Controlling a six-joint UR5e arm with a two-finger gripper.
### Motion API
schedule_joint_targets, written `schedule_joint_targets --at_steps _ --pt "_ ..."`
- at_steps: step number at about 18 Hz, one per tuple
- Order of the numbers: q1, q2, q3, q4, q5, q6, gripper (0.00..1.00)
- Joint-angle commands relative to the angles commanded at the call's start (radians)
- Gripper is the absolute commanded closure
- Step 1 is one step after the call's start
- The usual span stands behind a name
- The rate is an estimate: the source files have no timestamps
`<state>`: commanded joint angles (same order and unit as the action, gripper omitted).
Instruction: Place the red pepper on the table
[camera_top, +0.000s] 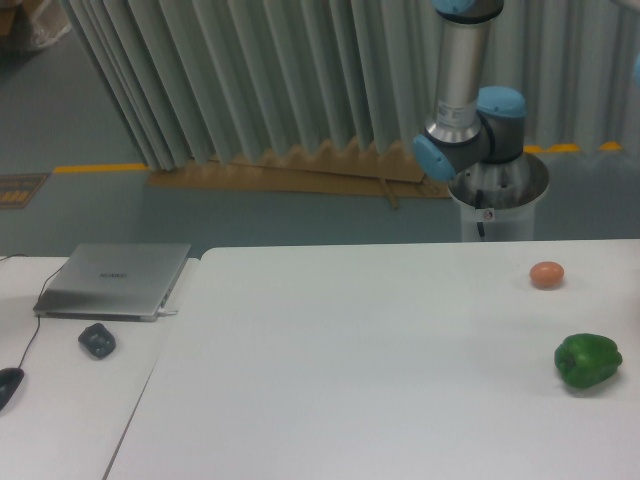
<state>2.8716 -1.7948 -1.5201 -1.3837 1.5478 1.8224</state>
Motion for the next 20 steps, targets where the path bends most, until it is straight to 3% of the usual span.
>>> schedule_joint_targets --at_steps 16,18,20 --pt "0.000 -0.002 0.005 0.002 -0.020 -0.011 0.00" --pt "0.003 -0.017 -0.002 0.098 -0.020 -0.014 0.00" --pt "0.015 -0.040 0.000 0.132 -0.020 -0.015 0.00"
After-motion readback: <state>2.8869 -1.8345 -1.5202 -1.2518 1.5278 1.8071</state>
